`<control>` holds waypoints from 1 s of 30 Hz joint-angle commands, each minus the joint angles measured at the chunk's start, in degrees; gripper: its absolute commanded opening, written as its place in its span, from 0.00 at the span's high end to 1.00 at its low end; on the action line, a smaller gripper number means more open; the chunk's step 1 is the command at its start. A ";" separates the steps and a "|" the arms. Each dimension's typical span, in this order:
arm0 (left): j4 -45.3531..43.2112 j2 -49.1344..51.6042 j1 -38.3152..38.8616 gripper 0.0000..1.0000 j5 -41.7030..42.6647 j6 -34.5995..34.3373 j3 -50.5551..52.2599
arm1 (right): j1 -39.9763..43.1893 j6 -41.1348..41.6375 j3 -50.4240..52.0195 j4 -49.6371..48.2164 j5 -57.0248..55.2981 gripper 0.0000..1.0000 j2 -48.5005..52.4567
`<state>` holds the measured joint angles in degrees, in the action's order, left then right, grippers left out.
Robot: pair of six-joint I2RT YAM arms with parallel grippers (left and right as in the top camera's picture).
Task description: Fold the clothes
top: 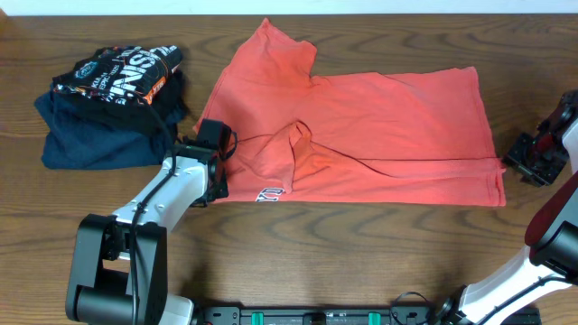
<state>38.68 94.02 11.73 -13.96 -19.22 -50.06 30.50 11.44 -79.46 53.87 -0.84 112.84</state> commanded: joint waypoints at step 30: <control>4.11 0.70 -0.15 0.60 -1.77 0.74 -0.15 | -2.93 -9.01 1.88 -2.05 9.86 0.50 0.76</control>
<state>42.46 94.02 11.70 -14.59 -18.81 -50.06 27.86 3.64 -78.87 52.31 8.47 112.88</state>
